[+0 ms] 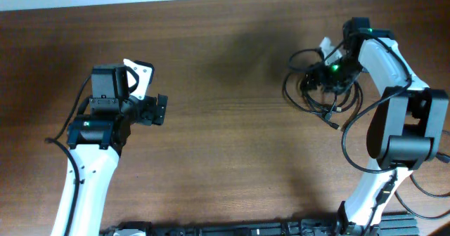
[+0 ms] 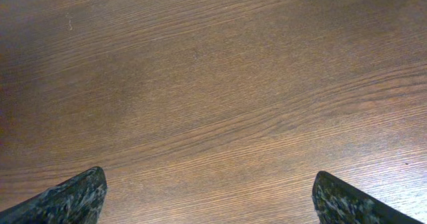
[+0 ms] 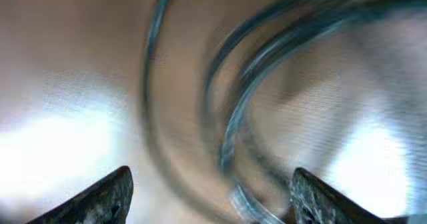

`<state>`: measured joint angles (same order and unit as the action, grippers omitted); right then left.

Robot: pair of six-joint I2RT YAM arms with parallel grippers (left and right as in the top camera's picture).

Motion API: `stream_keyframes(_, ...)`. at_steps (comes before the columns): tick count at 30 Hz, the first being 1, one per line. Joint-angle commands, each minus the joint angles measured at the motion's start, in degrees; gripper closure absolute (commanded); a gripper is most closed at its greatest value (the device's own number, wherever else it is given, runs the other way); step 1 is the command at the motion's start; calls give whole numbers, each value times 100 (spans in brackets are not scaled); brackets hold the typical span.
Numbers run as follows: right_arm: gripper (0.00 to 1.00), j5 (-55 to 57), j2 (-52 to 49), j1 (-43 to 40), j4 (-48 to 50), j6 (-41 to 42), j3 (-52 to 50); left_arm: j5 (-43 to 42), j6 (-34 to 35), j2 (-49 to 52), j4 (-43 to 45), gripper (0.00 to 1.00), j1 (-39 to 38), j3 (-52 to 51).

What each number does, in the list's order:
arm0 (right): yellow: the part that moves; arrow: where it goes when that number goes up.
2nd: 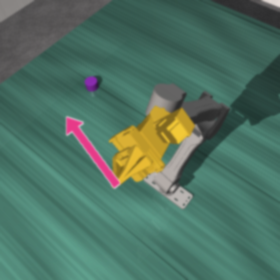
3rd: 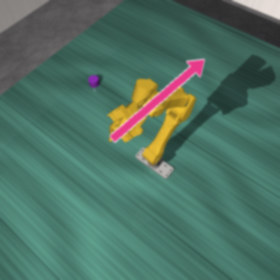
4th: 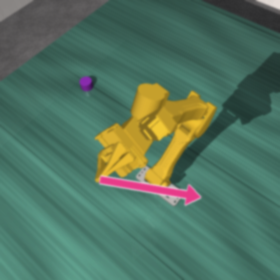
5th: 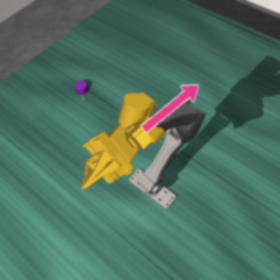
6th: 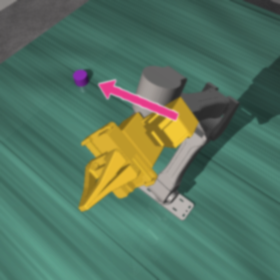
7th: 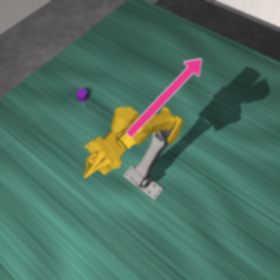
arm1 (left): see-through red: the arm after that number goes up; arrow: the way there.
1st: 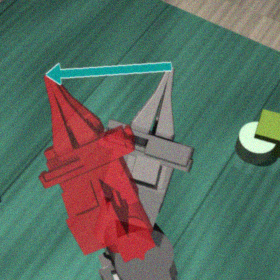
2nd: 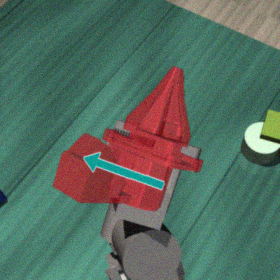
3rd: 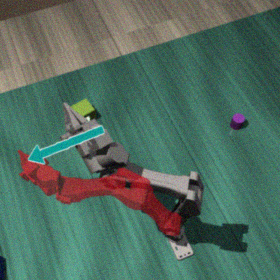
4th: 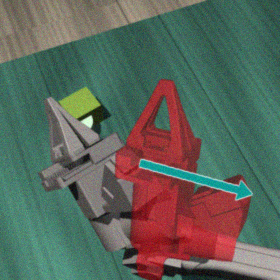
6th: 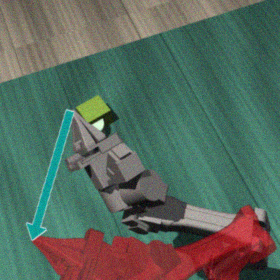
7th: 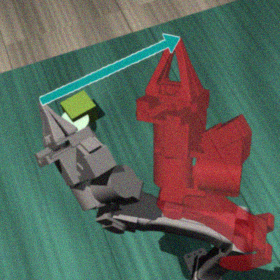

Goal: Untangle cables
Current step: 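Grasp the cable pile with the right gripper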

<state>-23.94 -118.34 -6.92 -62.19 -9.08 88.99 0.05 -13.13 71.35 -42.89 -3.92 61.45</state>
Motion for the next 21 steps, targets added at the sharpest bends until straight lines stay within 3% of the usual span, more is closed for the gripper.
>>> stream_keyframes(1, 26, -1143, -20, 50, -634, -1486, -33, -74, -68, -61, 11, 1, 35, 20)
stream_keyframes(6, 25, -232, -22, 479, -841, -1871, -33, -74, -68, -61, 11, 1, 35, 20)
stream_keyframes(10, 22, 776, -22, 866, -623, -1414, -33, -74, -68, -61, 11, 1, 35, 20)
stream_keyframes(21, 21, 1108, -22, 1078, -542, -1419, -411, -74, -68, -61, 11, 1, 35, 20)
